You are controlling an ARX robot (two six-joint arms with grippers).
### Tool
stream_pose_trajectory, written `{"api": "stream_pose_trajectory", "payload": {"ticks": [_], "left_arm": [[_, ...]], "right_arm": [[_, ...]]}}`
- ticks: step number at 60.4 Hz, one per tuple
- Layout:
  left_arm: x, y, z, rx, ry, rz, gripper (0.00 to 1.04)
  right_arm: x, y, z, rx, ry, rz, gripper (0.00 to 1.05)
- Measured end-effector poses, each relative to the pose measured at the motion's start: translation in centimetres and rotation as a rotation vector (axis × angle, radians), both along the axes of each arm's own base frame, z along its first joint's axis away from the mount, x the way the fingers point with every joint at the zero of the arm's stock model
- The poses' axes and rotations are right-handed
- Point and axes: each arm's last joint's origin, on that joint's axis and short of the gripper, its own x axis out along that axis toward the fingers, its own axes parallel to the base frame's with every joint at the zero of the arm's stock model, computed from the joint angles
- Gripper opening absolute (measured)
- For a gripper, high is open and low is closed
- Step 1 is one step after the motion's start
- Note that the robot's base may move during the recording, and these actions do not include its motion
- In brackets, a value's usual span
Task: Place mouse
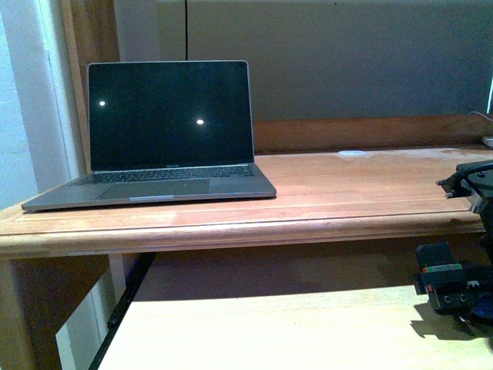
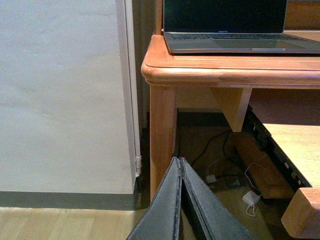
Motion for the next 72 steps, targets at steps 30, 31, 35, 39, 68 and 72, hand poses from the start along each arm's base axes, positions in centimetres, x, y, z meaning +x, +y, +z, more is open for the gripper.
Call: {"api": "stream_pose_trajectory", "payload": {"ticks": [30, 31, 35, 39, 68, 72], "left_arm": [[-1.4, 0.0, -0.3, 0.0, 0.003, 0.0, 0.03], [-1.4, 0.0, -0.3, 0.0, 0.003, 0.0, 0.03], [-1.4, 0.0, -0.3, 0.0, 0.004, 0.0, 0.03], [-1.4, 0.0, -0.3, 0.0, 0.005, 0.0, 0.03], [-1.4, 0.0, -0.3, -0.002, 0.005, 0.0, 0.76], [-1.4, 0.0, -0.3, -0.002, 0.005, 0.0, 0.86]], "right_arm": [[-3.3, 2.1, 9.1, 0.074, -0.096, 0.108, 0.61], [-3.0, 2.5, 9.8, 0.07, -0.116, 0.103, 0.61], [-1.9, 3.6, 11.3, 0.068, -0.158, 0.087, 0.61], [-0.2, 5.2, 12.6, 0.057, -0.191, 0.073, 0.61], [12.0, 10.7, 8.3, -0.122, -0.169, -0.118, 0.6], [12.5, 10.8, 8.1, -0.118, -0.187, -0.114, 0.6]]}}
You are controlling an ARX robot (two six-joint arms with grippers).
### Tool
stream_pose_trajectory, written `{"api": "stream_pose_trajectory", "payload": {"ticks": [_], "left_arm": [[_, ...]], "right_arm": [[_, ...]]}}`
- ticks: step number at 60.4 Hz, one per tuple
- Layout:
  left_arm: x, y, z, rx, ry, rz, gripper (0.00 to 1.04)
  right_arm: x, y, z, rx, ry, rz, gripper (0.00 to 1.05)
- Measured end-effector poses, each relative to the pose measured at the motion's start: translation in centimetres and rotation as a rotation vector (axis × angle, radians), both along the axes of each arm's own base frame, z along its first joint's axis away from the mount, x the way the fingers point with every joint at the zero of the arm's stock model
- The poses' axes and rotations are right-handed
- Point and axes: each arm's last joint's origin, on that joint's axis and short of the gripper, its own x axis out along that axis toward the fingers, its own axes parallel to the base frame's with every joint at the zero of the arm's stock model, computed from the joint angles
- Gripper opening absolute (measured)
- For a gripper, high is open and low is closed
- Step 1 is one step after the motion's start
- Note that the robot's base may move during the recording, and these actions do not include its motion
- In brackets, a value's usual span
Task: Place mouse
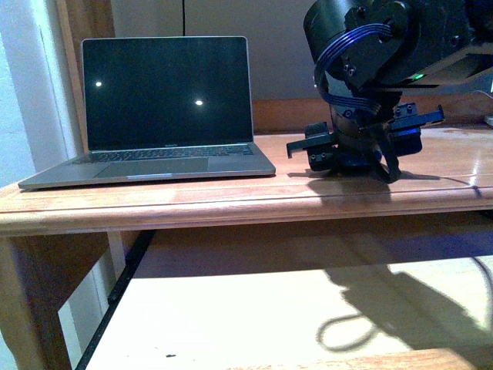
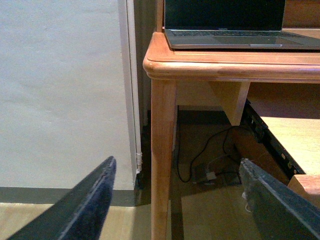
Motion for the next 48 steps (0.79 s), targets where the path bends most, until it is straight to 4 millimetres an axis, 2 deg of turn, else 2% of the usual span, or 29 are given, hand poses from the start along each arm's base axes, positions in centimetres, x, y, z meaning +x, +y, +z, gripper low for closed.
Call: {"api": "stream_pose_trajectory", "payload": {"ticks": [3, 5, 8, 12, 15, 18, 26, 29, 34, 35, 38, 44, 48], "left_arm": [[0.0, 0.0, 0.0, 0.0, 0.0, 0.0, 0.95], [0.0, 0.0, 0.0, 0.001, 0.0, 0.0, 0.99], [0.0, 0.0, 0.0, 0.0, 0.0, 0.0, 0.96], [0.0, 0.0, 0.0, 0.0, 0.0, 0.0, 0.97], [0.0, 0.0, 0.0, 0.0, 0.0, 0.0, 0.97], [0.0, 0.0, 0.0, 0.0, 0.0, 0.0, 0.97], [0.0, 0.0, 0.0, 0.0, 0.0, 0.0, 0.97], [0.0, 0.0, 0.0, 0.0, 0.0, 0.0, 0.97], [0.0, 0.0, 0.0, 0.0, 0.0, 0.0, 0.97], [0.0, 0.0, 0.0, 0.0, 0.0, 0.0, 0.97], [0.0, 0.0, 0.0, 0.0, 0.0, 0.0, 0.97], [0.0, 0.0, 0.0, 0.0, 0.0, 0.0, 0.97], [0.0, 0.0, 0.0, 0.0, 0.0, 0.0, 0.97]], "right_arm": [[0.2, 0.1, 0.0, 0.003, -0.015, 0.014, 0.62], [0.3, 0.2, -0.1, 0.026, -0.041, 0.044, 0.71], [0.2, 0.2, -0.3, 0.051, -0.07, 0.07, 0.81], [-0.2, 0.0, -0.3, 0.076, -0.099, 0.097, 0.89], [-1.1, -0.5, -0.1, 0.109, -0.121, 0.125, 0.97], [-1.9, -1.2, 0.6, 0.143, -0.153, 0.146, 0.98], [-6.1, -5.5, 3.4, 0.201, -0.259, 0.185, 0.97], [-8.5, -7.6, 4.4, 0.215, -0.293, 0.214, 0.97], [-12.3, -10.3, 4.6, 0.211, -0.304, 0.263, 0.97], [-15.1, -11.9, 3.8, 0.196, -0.28, 0.316, 0.97], [-18.1, -13.7, 1.8, 0.18, -0.227, 0.378, 0.97], [-22.1, -15.9, -2.2, 0.164, -0.119, 0.449, 0.97], [-24.1, -16.9, -4.2, 0.165, -0.065, 0.478, 0.97]]}}
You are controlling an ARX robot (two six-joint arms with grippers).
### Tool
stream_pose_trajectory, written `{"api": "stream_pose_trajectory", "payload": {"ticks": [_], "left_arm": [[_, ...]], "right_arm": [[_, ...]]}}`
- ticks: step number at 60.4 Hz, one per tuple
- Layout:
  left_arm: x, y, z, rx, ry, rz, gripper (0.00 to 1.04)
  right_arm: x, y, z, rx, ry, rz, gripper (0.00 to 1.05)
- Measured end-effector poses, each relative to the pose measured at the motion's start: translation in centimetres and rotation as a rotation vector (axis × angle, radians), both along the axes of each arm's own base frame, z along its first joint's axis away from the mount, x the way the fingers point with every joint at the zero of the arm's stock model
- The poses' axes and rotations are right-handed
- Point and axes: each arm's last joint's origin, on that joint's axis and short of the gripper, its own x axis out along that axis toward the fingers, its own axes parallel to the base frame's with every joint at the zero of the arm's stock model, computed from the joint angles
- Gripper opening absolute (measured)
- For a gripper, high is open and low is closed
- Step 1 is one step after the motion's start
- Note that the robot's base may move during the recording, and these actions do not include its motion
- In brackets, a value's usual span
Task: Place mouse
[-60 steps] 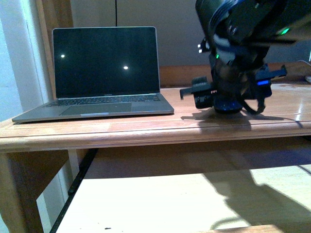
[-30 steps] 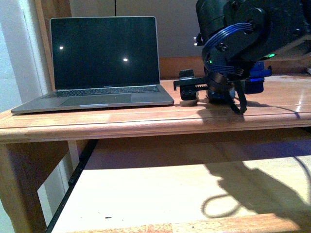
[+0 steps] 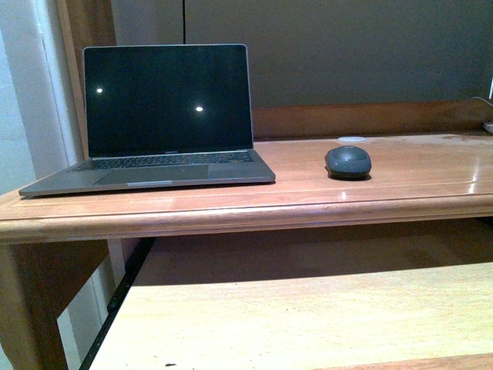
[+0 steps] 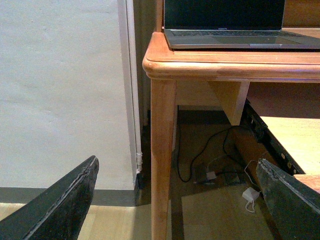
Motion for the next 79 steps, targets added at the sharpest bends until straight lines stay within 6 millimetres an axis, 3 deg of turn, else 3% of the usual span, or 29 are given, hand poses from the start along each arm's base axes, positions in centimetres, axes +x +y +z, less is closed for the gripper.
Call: {"api": "stream_pose_trajectory", "payload": {"ticks": [8, 15, 24, 31, 52, 69, 79], "left_arm": [[0.0, 0.0, 0.0, 0.0, 0.0, 0.0, 0.97], [0.0, 0.0, 0.0, 0.0, 0.0, 0.0, 0.97], [0.0, 0.0, 0.0, 0.0, 0.0, 0.0, 0.97], [0.0, 0.0, 0.0, 0.0, 0.0, 0.0, 0.97], [0.0, 0.0, 0.0, 0.0, 0.0, 0.0, 0.97], [0.0, 0.0, 0.0, 0.0, 0.0, 0.0, 0.97], [0.0, 0.0, 0.0, 0.0, 0.0, 0.0, 0.97]], "right_arm": [[-3.5, -1.8, -3.0, -0.022, 0.055, 0.041, 0.97], [-5.1, -2.4, -4.4, -0.035, 0.08, 0.065, 0.97], [-5.8, -2.1, -6.3, -0.088, 0.122, 0.069, 0.97], [-5.1, -1.1, -7.1, -0.123, 0.117, 0.062, 0.97], [-0.3, 3.4, -7.7, -0.123, 0.099, 0.033, 0.97], [7.6, 8.9, -6.8, -0.115, 0.069, -0.084, 0.97], [11.1, 11.7, -6.4, -0.104, 0.048, -0.142, 0.97]]}}
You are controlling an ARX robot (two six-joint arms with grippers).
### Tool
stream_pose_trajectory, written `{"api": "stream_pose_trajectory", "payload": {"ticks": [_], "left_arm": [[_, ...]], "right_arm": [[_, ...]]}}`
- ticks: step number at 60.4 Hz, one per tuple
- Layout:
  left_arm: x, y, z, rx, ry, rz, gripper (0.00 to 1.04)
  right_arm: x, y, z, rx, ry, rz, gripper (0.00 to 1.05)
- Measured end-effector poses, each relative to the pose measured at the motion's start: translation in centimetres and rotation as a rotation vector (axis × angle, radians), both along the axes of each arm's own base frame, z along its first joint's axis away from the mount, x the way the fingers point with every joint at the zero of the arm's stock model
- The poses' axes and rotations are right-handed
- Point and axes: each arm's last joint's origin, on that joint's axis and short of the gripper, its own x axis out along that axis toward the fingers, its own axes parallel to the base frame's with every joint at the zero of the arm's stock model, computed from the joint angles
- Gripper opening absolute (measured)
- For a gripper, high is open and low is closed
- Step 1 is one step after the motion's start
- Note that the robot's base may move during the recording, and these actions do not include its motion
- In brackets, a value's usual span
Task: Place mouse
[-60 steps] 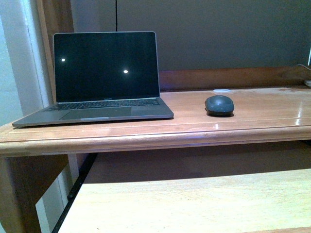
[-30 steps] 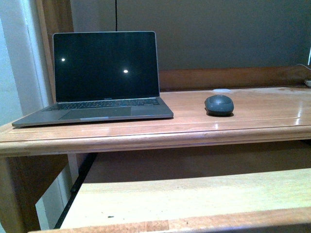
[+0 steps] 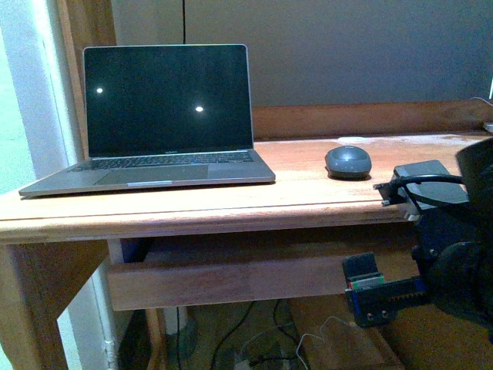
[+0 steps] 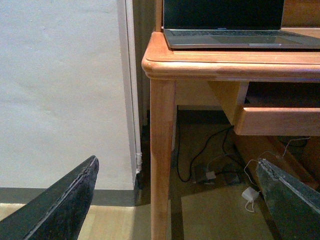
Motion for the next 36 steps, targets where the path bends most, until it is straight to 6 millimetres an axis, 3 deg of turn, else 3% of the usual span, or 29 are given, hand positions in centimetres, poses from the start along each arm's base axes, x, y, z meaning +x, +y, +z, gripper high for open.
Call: {"api": "stream_pose_trajectory", "payload": {"ticks": [11, 18, 25, 36], "left_arm": [[0.0, 0.0, 0.0, 0.0, 0.0, 0.0, 0.97], [0.0, 0.0, 0.0, 0.0, 0.0, 0.0, 0.97], [0.0, 0.0, 0.0, 0.0, 0.0, 0.0, 0.97], [0.0, 0.0, 0.0, 0.0, 0.0, 0.0, 0.97]], "right_arm": [[0.1, 0.7, 0.0, 0.023, 0.003, -0.022, 0.97], [-1.5, -0.1, 0.7, 0.075, -0.013, -0.021, 0.97], [-6.6, -2.5, 1.6, 0.154, -0.012, -0.07, 0.97], [-15.0, -5.0, 1.0, 0.218, 0.022, -0.174, 0.97]]}}
